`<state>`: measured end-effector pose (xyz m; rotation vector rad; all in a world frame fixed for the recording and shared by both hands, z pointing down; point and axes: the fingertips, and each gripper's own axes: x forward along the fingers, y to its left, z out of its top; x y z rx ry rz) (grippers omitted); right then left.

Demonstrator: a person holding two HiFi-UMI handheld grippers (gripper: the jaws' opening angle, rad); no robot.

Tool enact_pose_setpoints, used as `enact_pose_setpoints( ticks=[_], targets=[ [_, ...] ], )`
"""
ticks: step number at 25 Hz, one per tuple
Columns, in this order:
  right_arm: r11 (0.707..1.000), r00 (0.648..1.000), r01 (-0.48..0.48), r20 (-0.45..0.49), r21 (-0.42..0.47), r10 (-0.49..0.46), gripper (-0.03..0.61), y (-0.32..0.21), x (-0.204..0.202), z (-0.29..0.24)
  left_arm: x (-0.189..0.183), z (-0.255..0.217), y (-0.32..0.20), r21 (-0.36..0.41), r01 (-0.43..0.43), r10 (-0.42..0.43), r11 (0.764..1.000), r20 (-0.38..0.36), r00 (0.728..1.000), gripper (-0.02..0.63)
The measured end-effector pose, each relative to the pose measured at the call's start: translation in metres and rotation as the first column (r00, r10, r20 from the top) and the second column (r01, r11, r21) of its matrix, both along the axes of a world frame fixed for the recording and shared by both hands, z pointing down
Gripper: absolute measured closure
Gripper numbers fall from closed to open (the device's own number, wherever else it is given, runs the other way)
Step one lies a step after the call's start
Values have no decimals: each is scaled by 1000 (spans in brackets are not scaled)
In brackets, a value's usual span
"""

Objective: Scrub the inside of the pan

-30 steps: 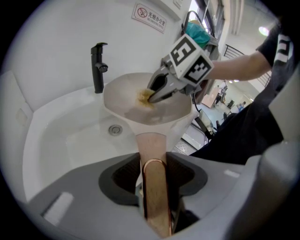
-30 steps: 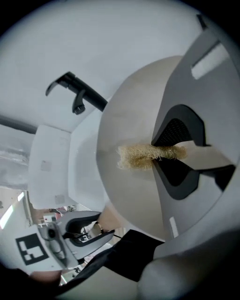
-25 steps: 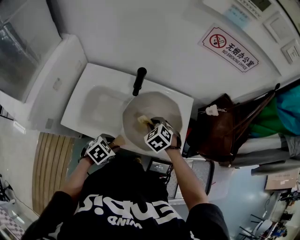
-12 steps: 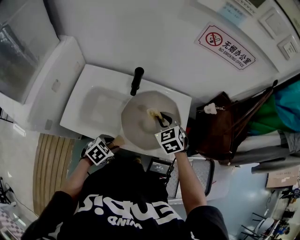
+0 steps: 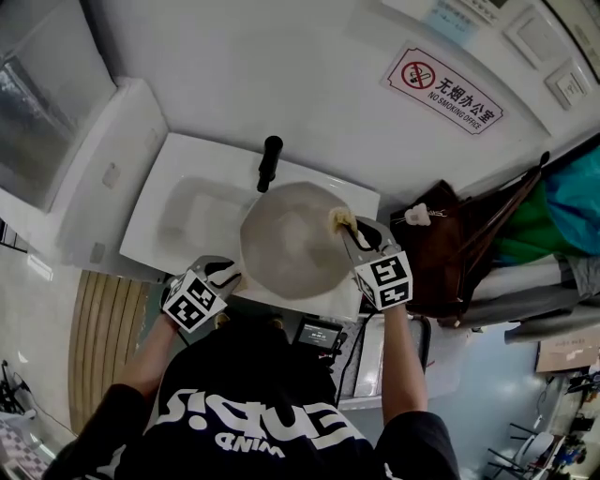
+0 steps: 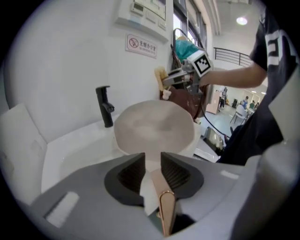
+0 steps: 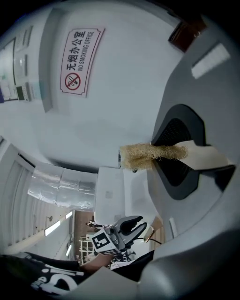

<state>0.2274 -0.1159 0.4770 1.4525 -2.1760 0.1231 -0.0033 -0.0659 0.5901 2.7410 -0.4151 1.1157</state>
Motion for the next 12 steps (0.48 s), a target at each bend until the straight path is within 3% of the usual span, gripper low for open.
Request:
enact_pose_setpoints(
  ticks=[4,12],
  targets=[
    [1000,993,2,118,31,-5,505,17,-8,-31,13,-43,-12,32,15,-12,999,-88,996,617],
    [998,957,-38,288,49,23,505,50,-35,-76,39,-129,-17,71,15,3,997,-251,968,617]
  ],
)
